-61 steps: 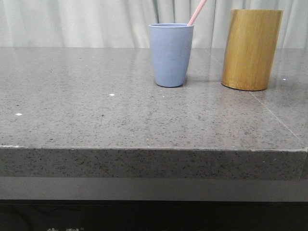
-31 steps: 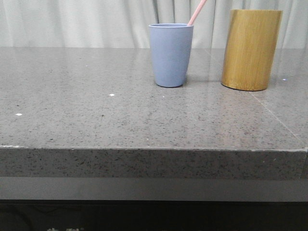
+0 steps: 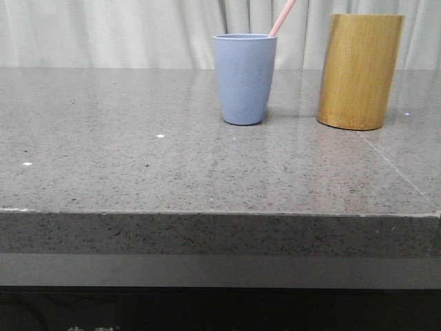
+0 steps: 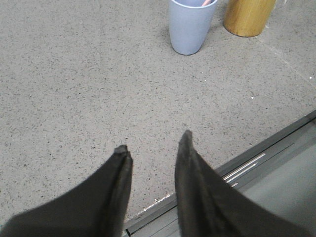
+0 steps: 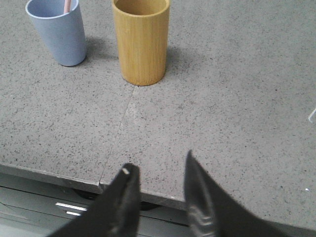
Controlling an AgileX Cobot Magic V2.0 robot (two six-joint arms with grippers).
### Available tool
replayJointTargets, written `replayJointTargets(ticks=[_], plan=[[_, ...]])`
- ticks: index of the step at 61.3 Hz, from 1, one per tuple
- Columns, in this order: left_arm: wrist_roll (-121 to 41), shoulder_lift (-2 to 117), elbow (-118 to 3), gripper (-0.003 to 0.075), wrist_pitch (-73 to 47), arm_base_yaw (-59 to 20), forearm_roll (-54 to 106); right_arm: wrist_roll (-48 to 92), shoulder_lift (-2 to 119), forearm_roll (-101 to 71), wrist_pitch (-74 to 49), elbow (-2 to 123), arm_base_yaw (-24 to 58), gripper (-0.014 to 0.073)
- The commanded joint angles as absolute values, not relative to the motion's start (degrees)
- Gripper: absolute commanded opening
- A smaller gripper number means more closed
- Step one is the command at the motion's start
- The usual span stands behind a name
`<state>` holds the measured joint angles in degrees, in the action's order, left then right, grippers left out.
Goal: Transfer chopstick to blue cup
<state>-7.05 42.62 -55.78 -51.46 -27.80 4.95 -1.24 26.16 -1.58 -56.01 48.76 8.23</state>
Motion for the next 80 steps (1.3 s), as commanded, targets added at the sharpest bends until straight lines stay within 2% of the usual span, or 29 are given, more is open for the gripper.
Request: replayJointTargets(ticks=[1,8,10,43,49,60,71,80], plan=[[-7.07,42.57,-57.23,0.0141,-47.18,-27.58,5.64,-1.29,26.5,-0.94,-52.13,50.1,7.94,0.0094],[-7.07,42.57,-57.23,0.0017,-47.18,-27.58,5.64,-1.29,26.5,-1.04,-52.17,50.1,7.94,-0.0076],[-7.07,42.57,-57.23,-0.002,-47.18,-27.58,5.64,-1.29,26.56,-1.04,-52.17,50.1,7.94,-0.0063],[-7.07,42.57,-57.23,-0.0019,-47.39,-27.58,5.64,-1.29,26.56,-0.95,-53.16,50.1,7.94,-0.0068],[-7.07,40.84,-55.14,-0.0019,-44.11,-27.24,5.97,-1.29,26.56,-0.95,-53.24,50.1,7.94,-0.0068],[-7.07,32.55,-43.94,-0.0019,-30.91,-19.83,7.31,-1.29,26.56,-0.95,-53.14,50.1,7.94,-0.0068],[-7.07,18.03,-25.29,-0.0019,-11.14,-10.65,6.11,-1.29,26.56,-0.95,-53.14,50.1,7.94,-0.0068],[-7.07,6.62,-11.33,-0.0019,0.0,-5.68,6.23,-1.29,26.56,-0.95,-53.14,50.1,7.94,-0.0068]])
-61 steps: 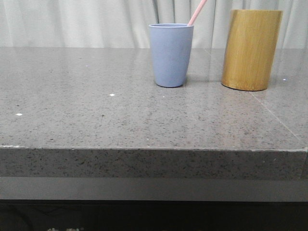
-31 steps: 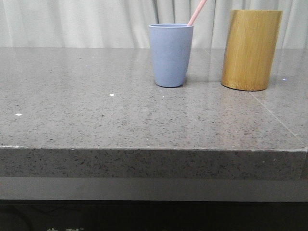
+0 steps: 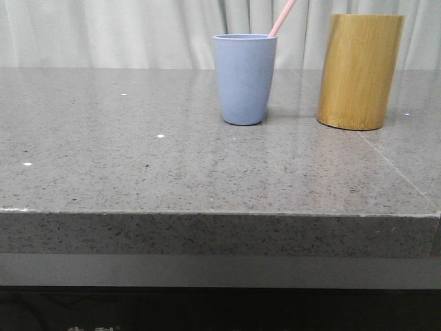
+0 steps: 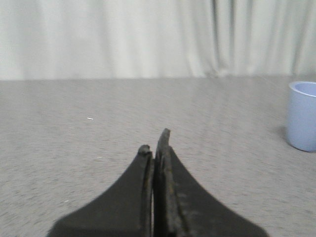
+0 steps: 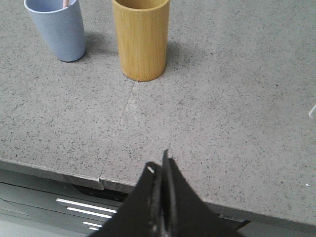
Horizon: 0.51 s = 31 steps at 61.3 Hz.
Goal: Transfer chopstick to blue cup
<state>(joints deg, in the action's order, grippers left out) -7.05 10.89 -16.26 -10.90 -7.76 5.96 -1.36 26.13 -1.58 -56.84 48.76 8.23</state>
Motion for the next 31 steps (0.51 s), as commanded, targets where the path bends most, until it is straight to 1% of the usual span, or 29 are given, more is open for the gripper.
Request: replayJointTargets(ticks=[1,4,10,18,31], plan=[[-7.07,5.69,-10.19,-0.0019,0.0,-5.46,6.64,-1.29,26.56,-0.95,-53.14,50.1,7.94,-0.0068],[-7.07,2.73,-6.32,-0.0019,1.2,-4.93,7.68,-1.29,26.56,-0.95,-53.14,50.1,7.94,-0.0068],[-7.07,-1.91,-2.25,-0.0019,1.2,-4.65,10.19,-1.29,26.56,-0.95,-53.14,50.1,7.94,-0.0068],[-6.95,-1.66,1.01,-0.0019,3.38,-4.65,13.09,-1.29,26.6,-0.95,-53.35,50.1,7.94,-0.0068],[-6.95,-1.53,0.85,-0.0019,3.37,-4.65,13.48,-1.29,26.6,-0.95,-53.34,50.1,7.94,-0.0068]])
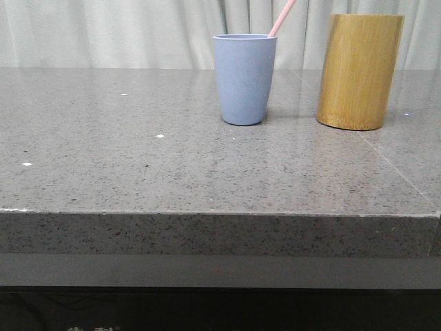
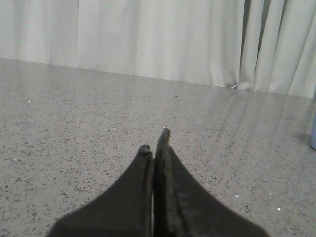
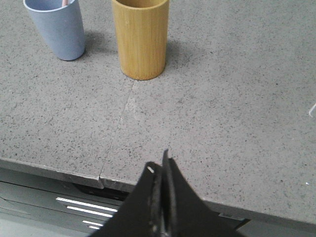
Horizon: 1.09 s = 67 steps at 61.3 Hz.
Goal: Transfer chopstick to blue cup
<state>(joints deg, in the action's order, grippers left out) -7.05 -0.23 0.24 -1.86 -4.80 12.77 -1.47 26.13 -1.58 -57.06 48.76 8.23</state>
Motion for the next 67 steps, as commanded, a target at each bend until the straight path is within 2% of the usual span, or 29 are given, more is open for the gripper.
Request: replayJointTargets(ticks=[1,9,18,67], plan=[[-6.95,-1.53,0.85,-0.0019,3.37,-4.65,13.48,-1.29,26.6,-0.95,-53.34,50.1,7.94,-0.0068],[-5.84,-1.69,0.85,-0.0019,2.81,-4.65,13.22,-1.29,26.6,-0.95,-53.38,50.1,7.94,-0.0068],[3.06,-1.69,0.85,-0.0019,1.75,-4.65,3.82,-1.29,26.6,-0.95,-53.33,50.1,7.94,-0.0068],[2.27,-1.69,0.85,-0.0019,2.05,-4.65,3.92,-1.29,26.6,-0.95,-53.33,50.1,7.94,-0.0068]])
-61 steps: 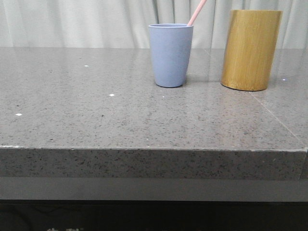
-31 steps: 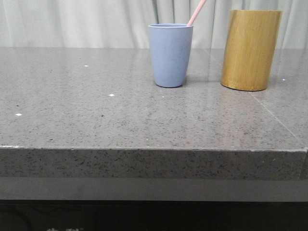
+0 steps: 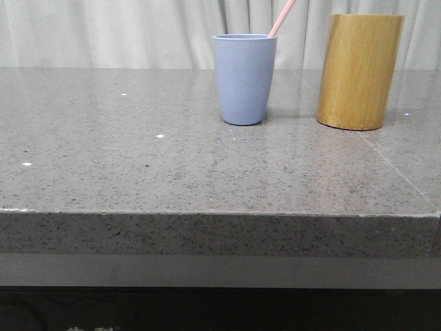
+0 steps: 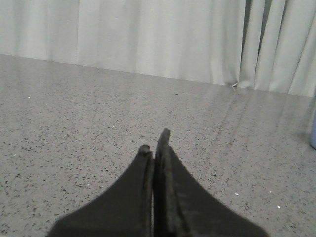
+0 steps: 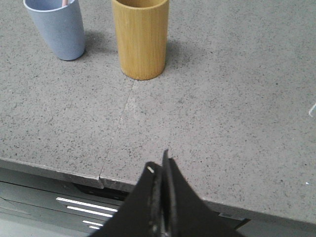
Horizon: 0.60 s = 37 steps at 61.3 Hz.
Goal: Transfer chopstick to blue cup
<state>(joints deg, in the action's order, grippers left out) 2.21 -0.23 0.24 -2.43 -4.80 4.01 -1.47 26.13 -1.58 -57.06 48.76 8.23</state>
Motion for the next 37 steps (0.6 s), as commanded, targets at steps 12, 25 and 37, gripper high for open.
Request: replayJointTargets(ticks=[12,25,37], plan=[[2.27,-1.69,0.85,-0.0019,2.05,-4.65,3.92,-1.29,26.6,-0.95,-53.33,50.1,7.94,-0.0068],[2.27,-1.69,0.85,-0.0019,2.05,-4.65,3.92,-1.29,26.6,-0.95,-53.33,50.1,7.94,-0.0068],[2.27,-1.59,0.85,-0.0019,2.05,-4.65,3.92,-1.29,26.04,0.4,-52.25,49.24,7.73,-0.0068]])
